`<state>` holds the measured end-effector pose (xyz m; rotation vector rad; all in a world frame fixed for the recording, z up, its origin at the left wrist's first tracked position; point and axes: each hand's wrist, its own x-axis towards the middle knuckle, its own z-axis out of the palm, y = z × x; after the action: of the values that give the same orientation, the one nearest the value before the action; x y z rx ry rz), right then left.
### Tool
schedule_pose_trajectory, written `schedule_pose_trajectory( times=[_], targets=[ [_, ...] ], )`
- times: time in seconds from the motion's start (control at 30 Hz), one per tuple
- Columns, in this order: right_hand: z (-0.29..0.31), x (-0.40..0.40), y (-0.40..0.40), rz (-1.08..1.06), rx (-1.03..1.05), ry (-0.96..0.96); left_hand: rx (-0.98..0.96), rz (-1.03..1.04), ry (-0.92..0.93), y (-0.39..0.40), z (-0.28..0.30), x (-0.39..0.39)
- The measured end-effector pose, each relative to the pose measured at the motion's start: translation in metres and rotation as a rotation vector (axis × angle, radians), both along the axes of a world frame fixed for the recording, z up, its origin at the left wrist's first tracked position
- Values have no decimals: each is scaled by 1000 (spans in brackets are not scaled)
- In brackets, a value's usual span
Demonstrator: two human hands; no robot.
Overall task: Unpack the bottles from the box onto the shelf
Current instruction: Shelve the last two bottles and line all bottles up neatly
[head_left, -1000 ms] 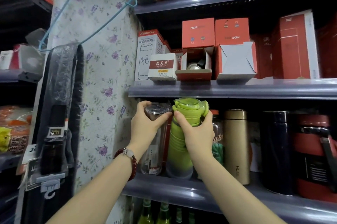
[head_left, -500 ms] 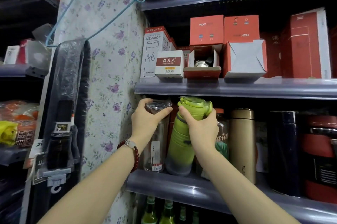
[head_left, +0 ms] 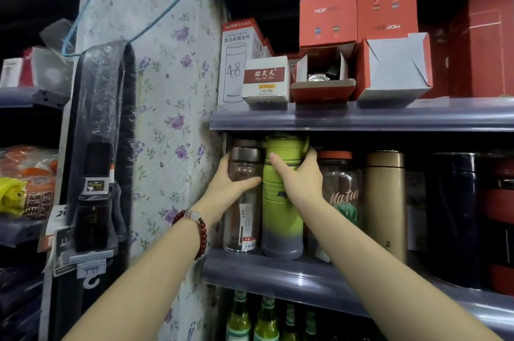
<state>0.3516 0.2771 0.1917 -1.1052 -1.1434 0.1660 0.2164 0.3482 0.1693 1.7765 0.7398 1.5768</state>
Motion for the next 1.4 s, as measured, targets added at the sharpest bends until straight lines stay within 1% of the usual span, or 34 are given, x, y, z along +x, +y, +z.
schedule_pose_trajectory(
  times=[0.13,0.3,0.5,0.63,0.7,0.8,0.93,1.03,1.13,1.2,1.3,1.37,1.4],
  targets=[
    [-10,-7,4,5,15,-25,-50,-52,-55,1,-14,-4],
    [-20,0,5,-24,47,-7,-31,-39,-1,0,-18,-4],
    [-30,5,5,9,45,-80,-41,5,46,-9,-25,-3],
    [-51,4,-1,8,30,-172,-127,34,103,-14,-46,-8],
    [-60,3,-5,-9,17,-188,-177,13,127,-15,-54,-11],
    [-70,2,-10,-20,-45,-177,-180,-22,156,-11,-59,-14],
    [-76,7,-7,-15,-230,-128,-153,-47,237,-3,-62,-21],
    [-73,8,-7,-45,-304,-128,-149,-31,270,6,-67,-26],
    [-73,2,-9,-101,-296,-120,-128,-19,280,12,-71,-27],
    [-77,-6,-8,-184,-266,-137,-108,-17,258,14,-75,-24],
    [-82,-19,-7,-291,-240,-158,-47,64,240,8,-77,-18],
    [-82,-23,-10,-310,-264,-157,-27,101,255,5,-76,-16],
    [-82,-23,-12,-313,-289,-161,-36,81,253,6,-76,-17]
  ],
)
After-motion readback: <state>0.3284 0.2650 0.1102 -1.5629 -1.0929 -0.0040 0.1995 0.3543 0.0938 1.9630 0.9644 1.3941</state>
